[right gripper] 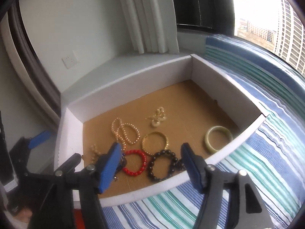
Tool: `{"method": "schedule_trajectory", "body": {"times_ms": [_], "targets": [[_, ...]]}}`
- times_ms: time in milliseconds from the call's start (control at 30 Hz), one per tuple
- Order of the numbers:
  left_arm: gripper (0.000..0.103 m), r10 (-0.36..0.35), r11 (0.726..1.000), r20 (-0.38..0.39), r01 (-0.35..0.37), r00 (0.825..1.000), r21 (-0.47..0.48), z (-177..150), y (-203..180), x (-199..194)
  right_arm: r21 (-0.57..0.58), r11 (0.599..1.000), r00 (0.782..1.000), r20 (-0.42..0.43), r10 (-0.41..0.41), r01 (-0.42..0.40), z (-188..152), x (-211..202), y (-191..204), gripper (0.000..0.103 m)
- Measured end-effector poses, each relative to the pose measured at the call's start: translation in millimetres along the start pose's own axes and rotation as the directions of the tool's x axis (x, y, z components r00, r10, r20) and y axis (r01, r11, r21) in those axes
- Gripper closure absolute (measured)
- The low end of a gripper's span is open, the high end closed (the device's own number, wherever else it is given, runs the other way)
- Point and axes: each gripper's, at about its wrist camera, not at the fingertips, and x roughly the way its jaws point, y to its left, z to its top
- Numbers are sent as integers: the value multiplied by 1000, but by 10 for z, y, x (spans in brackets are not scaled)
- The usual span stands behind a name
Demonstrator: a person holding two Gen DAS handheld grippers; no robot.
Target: Organize jewelry
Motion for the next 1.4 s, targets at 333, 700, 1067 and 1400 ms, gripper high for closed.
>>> {"method": "schedule_trajectory", "body": {"times_ms": [333,700,1067,1400], "targets": [[1,-3,999,-78,0,997,-43,-10,-22,-8,-101,992,997,22,-79,81,-89,-63,136,21],[1,-71,986,-151,47,986,-158,17,201,20,-149,982,992,-6,-123,121,-77,-101,294,21],[0,34,982,-113,-54,993,-181,18,277,-109,-116,987,994,37,-106,110,-44,-262,248,21],[0,18,980,-154,-47,988,-191,47,291,-120,-87,990,994,0,-113,113,-3,-278,178,21]]}}
